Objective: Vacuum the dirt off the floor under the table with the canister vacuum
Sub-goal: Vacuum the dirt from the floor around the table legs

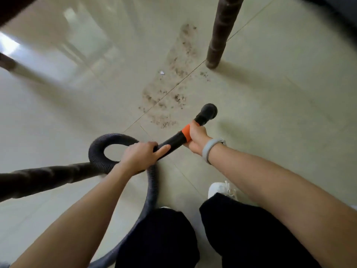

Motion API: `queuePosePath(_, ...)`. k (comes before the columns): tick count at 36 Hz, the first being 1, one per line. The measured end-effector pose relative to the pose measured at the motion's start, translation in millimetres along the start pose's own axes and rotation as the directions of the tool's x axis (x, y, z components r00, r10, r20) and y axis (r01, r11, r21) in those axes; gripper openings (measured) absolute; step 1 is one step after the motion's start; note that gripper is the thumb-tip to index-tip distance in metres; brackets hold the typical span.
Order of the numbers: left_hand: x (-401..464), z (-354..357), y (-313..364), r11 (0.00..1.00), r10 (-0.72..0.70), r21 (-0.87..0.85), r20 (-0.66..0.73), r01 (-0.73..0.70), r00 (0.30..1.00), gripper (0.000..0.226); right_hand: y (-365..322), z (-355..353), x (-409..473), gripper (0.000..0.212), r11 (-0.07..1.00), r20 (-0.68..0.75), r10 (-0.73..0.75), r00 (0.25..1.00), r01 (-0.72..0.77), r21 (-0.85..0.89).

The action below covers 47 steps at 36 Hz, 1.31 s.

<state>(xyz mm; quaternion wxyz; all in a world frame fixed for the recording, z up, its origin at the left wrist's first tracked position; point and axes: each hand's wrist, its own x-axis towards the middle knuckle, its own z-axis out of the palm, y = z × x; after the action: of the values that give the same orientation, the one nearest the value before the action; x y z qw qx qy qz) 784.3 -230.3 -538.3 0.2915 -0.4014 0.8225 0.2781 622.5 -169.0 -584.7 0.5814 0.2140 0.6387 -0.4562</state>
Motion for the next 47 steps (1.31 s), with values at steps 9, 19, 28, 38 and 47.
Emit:
queuePosePath(9,53,35,-17,0.980,0.089,0.186,-0.117,-0.066,0.989,0.052,19,1,70,0.046,0.998,-0.007,-0.060,0.998,0.060,0.004)
queuePosePath(19,94,19,3,0.990,0.136,0.086,-0.337,-0.114,0.932,0.054,-37,11,92,0.027,0.968,-0.071,-0.248,0.966,0.244,-0.059)
queuePosePath(28,67,36,-7,0.942,0.328,0.107,-0.509,-0.319,0.796,0.046,-35,-8,92,0.022,0.954,-0.149,-0.294,0.944,0.280,-0.109)
queuePosePath(38,48,43,-21,0.892,0.451,0.354,-0.709,-0.280,0.542,0.064,-52,-25,71,0.015,0.952,-0.214,-0.306,0.928,0.292,-0.094)
queuePosePath(47,48,19,-26,0.964,0.260,0.234,-0.725,-0.127,0.637,0.080,-55,-3,54,0.021,0.951,-0.133,-0.213,0.968,0.237,0.199)
